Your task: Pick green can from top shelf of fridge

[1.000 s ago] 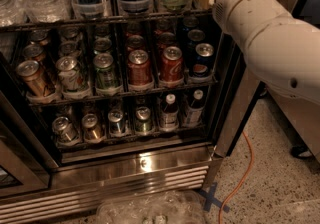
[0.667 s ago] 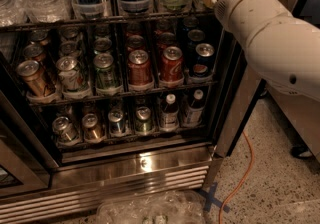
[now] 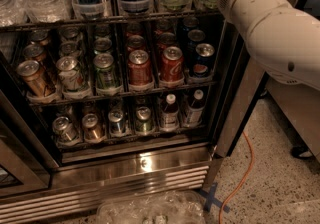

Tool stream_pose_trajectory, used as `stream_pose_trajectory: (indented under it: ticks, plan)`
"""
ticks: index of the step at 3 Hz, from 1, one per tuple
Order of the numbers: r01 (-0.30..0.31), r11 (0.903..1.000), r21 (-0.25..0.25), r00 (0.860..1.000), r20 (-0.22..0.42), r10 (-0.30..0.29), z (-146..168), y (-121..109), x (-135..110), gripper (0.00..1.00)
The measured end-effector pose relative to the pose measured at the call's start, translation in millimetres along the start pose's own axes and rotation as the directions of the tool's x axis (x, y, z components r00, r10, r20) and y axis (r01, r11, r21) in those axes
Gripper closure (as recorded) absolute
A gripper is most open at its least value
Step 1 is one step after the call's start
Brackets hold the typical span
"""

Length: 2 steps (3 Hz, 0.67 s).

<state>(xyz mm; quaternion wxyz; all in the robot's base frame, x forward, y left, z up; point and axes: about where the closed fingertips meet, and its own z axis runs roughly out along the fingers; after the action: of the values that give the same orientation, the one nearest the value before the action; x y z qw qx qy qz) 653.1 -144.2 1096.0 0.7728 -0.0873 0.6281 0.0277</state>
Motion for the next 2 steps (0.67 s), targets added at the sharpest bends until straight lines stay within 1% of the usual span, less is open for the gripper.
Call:
stream_pose_trajectory:
  ticks: [1,2]
  plan:
    - [0.004,0.9998,-0.017,0.999,-0.043,-0.004,7.3,1.5,12.8,0.31]
    - [-0.007,0.9995,-0.032,0.994,-0.107,0.003,9.1,2.6,33.5,0.29]
